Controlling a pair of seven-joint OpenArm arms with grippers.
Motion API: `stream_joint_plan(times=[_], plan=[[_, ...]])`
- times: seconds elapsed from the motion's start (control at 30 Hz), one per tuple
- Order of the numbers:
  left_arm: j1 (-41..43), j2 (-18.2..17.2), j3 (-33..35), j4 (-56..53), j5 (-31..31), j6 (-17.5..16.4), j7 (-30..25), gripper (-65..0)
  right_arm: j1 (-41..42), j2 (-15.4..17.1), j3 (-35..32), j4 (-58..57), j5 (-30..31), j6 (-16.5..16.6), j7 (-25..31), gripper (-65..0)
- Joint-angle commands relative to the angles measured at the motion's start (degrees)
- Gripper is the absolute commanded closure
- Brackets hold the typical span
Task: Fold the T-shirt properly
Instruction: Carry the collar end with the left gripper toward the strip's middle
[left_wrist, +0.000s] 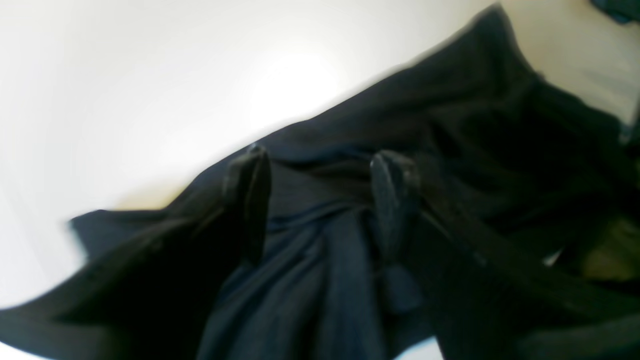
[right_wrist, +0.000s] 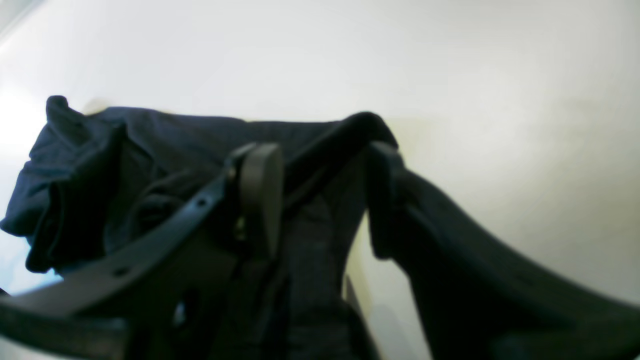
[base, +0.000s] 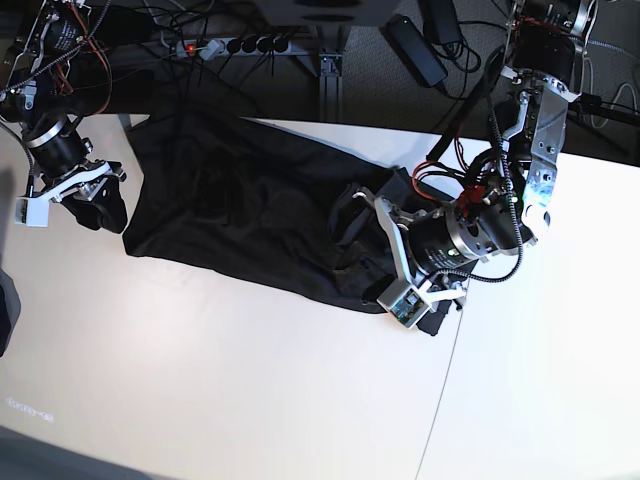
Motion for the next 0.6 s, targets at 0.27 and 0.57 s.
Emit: stream_joint_plan(times=[0.27, 0.57], plan=[[-0.55, -4.85, -0.28, -2.49, 5.07, 0.22, -2.78, -8.7, 0.28, 0.76, 0.46, 0.98, 2.47, 3.93, 1.46, -27.4], [-0.59, -5.18, -0.28, -9.77, 5.35, 0.22, -6.45, -4.5, -0.24, 0.46, 0.44, 0.96, 5.79, 3.96, -2.43, -41.6]])
